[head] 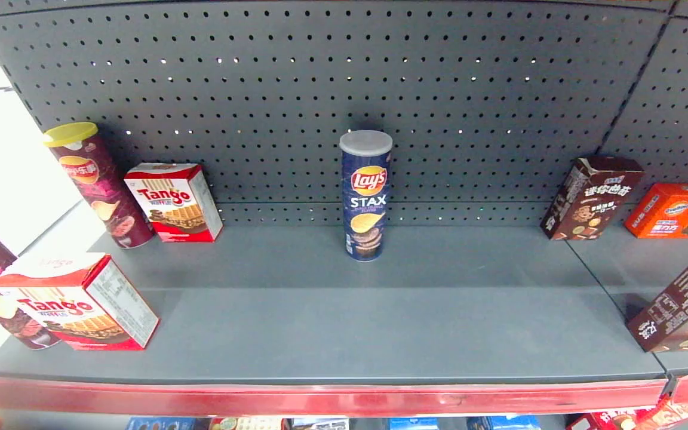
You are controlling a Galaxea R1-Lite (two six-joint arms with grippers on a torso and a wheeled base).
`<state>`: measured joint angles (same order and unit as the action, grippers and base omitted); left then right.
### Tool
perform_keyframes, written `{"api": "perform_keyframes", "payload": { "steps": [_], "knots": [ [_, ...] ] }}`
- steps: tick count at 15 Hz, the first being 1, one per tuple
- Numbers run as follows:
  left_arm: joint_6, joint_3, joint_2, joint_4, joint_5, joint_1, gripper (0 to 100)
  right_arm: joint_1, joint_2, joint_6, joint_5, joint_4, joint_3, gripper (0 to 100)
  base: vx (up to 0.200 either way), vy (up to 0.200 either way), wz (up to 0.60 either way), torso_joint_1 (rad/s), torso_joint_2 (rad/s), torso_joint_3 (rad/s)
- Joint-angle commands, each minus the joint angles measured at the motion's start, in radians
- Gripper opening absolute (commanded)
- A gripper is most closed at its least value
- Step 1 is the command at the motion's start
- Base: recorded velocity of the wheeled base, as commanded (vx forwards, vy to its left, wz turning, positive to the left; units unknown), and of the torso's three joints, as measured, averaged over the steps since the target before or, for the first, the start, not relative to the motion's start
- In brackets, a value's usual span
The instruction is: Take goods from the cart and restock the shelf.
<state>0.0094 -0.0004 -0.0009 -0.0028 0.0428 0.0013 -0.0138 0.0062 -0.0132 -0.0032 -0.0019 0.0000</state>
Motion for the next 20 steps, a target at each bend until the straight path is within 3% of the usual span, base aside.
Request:
{"api": "perform_keyframes", "payload": {
  "steps": [1, 7, 20],
  "knots": [
    [0.0, 0.0, 0.001, 0.0, 0.0, 0.0, 100, 0.0, 0.001, -0.001, 0.0, -0.001, 0.0, 100, 0.0, 0.0, 0.0, 0.0, 0.0, 0.0],
    [0.0, 0.0, 0.001, 0.0, 0.0, 0.0, 100, 0.0, 0.001, -0.002, 0.0, -0.001, 0.0, 100, 0.0, 0.0, 0.0, 0.0, 0.0, 0.0],
    [0.0, 0.0, 0.001, 0.0, 0.0, 0.0, 100, 0.0, 0.0, 0.002, -0.001, -0.001, 0.0, 100, 0.0, 0.0, 0.55, 0.005, 0.0, 0.001]
  ]
}}
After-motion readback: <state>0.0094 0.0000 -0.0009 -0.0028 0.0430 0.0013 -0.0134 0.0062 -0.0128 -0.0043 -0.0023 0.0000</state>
